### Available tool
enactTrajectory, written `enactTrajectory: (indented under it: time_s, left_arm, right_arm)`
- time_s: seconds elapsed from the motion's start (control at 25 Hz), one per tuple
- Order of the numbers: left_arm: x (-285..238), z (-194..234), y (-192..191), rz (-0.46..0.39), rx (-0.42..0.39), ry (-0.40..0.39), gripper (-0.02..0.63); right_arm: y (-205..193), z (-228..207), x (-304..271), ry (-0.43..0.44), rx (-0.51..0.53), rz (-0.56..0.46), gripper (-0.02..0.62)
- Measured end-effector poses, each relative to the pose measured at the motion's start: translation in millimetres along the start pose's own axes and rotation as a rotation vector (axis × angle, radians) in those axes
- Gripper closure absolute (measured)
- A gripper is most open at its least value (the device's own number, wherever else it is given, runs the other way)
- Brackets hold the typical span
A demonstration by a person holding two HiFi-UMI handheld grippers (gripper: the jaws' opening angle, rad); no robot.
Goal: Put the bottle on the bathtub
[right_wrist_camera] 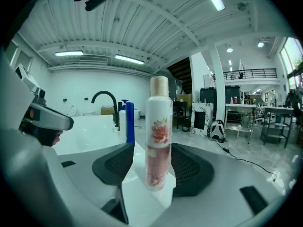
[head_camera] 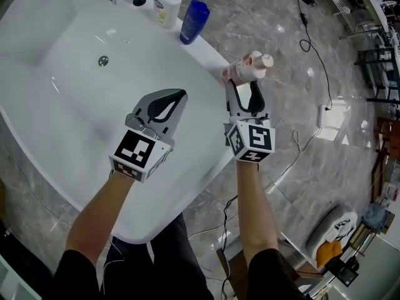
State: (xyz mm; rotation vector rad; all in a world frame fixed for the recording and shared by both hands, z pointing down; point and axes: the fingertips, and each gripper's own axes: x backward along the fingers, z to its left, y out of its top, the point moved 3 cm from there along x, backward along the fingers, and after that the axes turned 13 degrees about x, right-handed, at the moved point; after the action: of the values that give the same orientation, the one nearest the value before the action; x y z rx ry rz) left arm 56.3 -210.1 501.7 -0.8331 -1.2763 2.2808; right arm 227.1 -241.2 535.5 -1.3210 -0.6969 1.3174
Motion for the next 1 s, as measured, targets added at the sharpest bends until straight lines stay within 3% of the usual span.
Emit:
enactTrajectory:
  time_s: [0.24,0.64,1.0]
  left_arm:
    - [39.3,-29.3,31.5,0.019,-0.009,-0.02,0.598]
    - [131.4,-98.2,78.3,0.013,-0.008,-0.07,0.598]
    - [216.5,-134.6,94.5,0.021,-0.006,-0.149,0.598]
  right_arm:
    - [32.2,8.8,57.3,-0.054,-0.067,0.004,0.345]
    - [120.0,28.5,166.4,-0.131,-0.168,-0.046,0.345]
    - [173.1,84.8,247.0,-0.102,-0.167,-0.089,0.347]
